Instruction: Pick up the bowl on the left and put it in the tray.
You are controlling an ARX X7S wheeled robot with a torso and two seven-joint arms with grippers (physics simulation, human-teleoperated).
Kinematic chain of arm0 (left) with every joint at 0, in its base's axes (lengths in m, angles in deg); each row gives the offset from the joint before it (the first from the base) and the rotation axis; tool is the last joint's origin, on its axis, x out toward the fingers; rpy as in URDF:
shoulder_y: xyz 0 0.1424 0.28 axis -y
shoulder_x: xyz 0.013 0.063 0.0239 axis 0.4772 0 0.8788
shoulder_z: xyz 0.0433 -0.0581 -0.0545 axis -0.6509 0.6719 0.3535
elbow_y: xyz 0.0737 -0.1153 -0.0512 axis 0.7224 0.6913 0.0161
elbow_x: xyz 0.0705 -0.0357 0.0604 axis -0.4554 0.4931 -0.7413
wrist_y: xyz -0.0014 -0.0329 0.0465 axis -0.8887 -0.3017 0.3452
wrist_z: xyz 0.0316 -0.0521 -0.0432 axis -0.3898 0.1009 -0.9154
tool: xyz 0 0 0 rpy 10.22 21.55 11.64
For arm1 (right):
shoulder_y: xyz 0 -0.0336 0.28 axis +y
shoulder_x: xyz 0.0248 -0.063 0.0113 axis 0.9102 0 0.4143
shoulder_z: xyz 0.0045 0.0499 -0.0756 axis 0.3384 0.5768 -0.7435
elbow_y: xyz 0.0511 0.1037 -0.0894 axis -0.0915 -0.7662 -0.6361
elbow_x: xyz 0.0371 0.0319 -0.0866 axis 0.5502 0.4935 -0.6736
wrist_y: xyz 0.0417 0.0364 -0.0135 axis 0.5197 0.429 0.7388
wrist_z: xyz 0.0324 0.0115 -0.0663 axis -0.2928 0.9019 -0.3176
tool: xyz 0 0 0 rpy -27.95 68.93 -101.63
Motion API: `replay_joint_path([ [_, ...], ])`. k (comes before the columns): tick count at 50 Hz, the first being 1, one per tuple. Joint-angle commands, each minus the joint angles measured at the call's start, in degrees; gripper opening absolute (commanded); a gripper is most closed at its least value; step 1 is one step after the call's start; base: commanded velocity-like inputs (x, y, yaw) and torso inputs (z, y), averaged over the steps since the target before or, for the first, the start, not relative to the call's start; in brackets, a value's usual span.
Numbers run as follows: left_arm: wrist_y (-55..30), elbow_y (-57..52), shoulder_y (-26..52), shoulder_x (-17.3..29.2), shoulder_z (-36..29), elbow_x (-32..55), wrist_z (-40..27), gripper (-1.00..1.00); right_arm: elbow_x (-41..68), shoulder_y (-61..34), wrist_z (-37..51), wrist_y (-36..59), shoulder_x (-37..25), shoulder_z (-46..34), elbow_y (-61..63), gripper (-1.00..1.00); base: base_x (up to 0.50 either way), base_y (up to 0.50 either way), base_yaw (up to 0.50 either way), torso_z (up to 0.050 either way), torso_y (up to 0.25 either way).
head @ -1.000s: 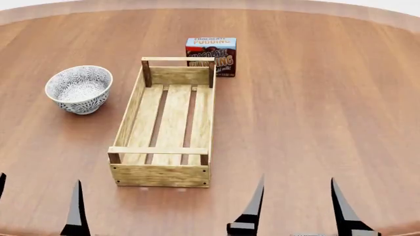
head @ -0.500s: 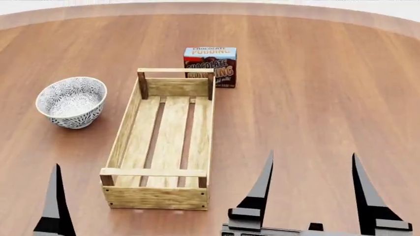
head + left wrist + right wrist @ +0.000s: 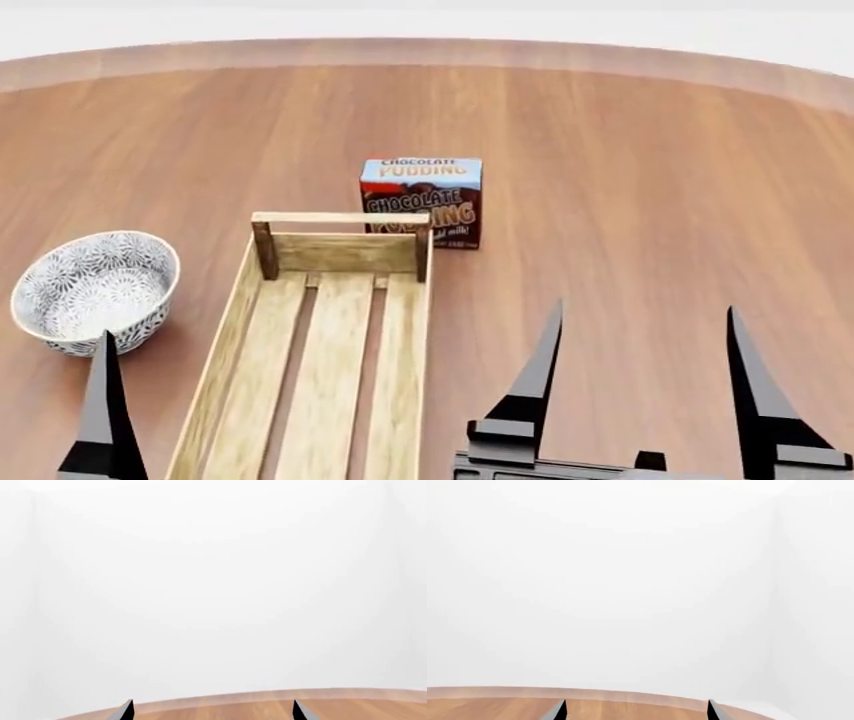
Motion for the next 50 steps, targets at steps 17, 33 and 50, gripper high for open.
replay_joint_path([
  [17, -0.24, 0.29, 0.38, 1.04, -0.39, 0.98, -1.17, 1.00, 1.38, -0.18, 1.56, 0.14, -0.86, -0.07, -0.14, 1.00, 0.50, 0.00, 0.00, 0.000, 0.001],
  [33, -0.10, 0.62, 0.41, 1.30, -0.34, 2.30, -1.74, 1.00, -2.11, -1.06, 2.86, 3.28, -2.62, -2.78, 0.61, 1.00, 0.04, 0.28, 0.00, 0.000, 0.001],
  [50, 0.23, 1.01, 0.46, 2.03, -0.72, 3.11, -2.67, 1.00, -1.25, -1.06, 3.41, 3.05, -2.91, -2.74, 0.67, 1.00, 0.00, 0.50, 0.00, 0.000, 0.000],
])
